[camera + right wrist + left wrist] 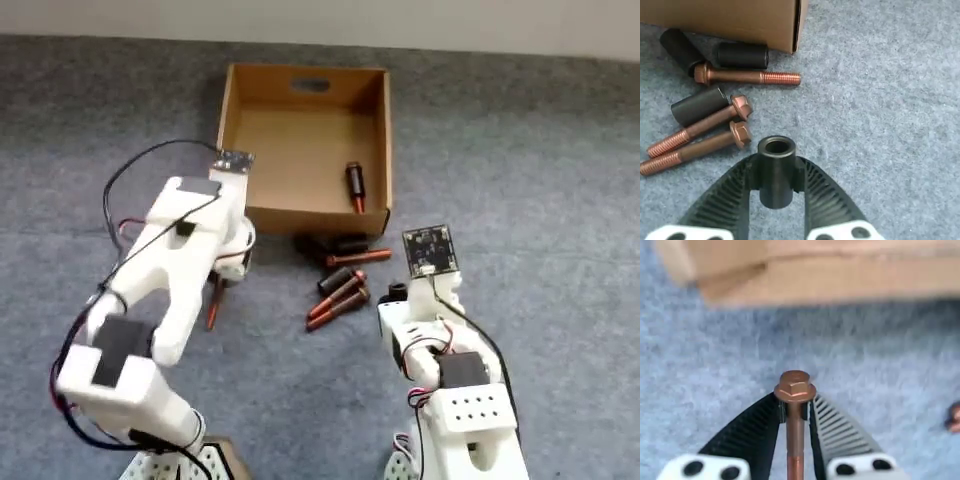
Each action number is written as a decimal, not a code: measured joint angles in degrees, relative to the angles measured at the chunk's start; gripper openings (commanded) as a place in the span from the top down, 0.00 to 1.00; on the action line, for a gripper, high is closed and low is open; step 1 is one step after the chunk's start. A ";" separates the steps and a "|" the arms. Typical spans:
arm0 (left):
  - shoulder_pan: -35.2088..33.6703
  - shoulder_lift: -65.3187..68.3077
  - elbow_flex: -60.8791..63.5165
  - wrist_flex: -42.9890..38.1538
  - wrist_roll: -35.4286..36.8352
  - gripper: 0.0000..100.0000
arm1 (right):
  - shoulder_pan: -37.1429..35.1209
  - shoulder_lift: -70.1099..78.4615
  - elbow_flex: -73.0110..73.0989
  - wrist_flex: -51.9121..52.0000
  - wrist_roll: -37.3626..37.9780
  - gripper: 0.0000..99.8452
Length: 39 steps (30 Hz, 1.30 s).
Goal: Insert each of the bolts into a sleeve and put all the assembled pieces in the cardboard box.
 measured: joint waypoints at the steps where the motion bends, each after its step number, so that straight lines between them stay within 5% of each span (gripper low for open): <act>1: -0.09 -0.88 2.20 -0.88 -1.58 0.99 | 0.00 0.00 0.00 0.00 0.00 0.99; 13: -0.88 -3.16 9.67 -8.70 -8.97 0.90 | 0.00 0.00 0.00 0.00 0.00 0.99; 39: -2.02 -3.16 6.51 -3.96 -9.32 0.81 | 0.00 0.00 0.44 0.00 0.00 0.99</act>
